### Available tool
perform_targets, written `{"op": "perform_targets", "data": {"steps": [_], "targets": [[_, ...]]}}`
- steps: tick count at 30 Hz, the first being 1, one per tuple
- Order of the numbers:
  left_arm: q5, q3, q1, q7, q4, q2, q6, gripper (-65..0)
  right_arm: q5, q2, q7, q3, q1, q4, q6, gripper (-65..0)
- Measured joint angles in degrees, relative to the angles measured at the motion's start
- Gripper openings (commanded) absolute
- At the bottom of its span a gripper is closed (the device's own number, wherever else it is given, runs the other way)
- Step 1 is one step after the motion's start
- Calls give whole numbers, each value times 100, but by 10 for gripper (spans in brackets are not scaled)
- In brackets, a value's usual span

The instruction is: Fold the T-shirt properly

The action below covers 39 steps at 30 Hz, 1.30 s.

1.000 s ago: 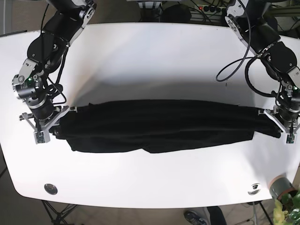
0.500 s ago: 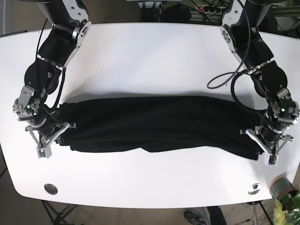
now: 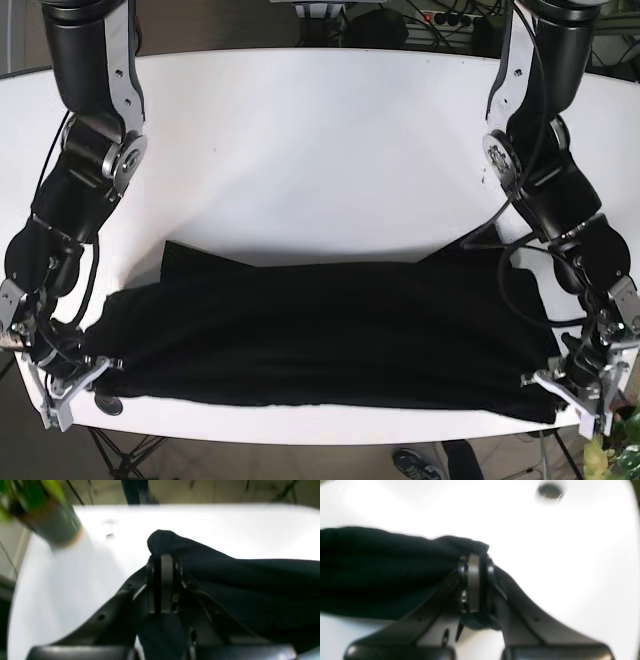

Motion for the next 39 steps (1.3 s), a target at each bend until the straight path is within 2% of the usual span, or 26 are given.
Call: {"op": "perform_targets", "data": {"steps": [2,5,11,14,21,24,27,31,32,35,39], "targets": [[-11,2,-302,-68,-2,-13,-7,-650,13,90,4,-275,256,0,-9,-628],[-59,15,-811,-101,-4,-122,-28,-650,85,162,13,-579,708,4,-122,-628],[24,-13,-1637,-39,13,-286,24,-650,57,214,-20,-951,1528,-7,-125,-628],[-24,4,-2065,315,17,-343,-13,-650,131,286,-20,-1346,2011,-9,-85,-628],[-39,0,-2658,518,120,-439,2,-650,181,361,-155,-1644,2667,74,-103,-628],[-74,0,-2564,901,358,-514,-26,-650,144,385,-466,-1635,2566,63,85,-628],[-96,-2,-2236,984,702,-535,-26,-650,164,400,-647,-1635,2450,37,258,-628],[-125,2,-1572,981,1088,-525,-55,-650,221,415,-758,-1261,2310,358,291,-628],[-127,-2,-1394,1001,1185,-516,-63,-650,269,433,-732,-1134,2192,551,350,-628],[-162,-22,-745,1056,1582,-505,-111,-650,291,544,-625,-857,1569,1110,352,-628],[-201,0,-94,990,2022,-487,-444,-650,162,452,-844,-564,494,1532,385,-628]]}}
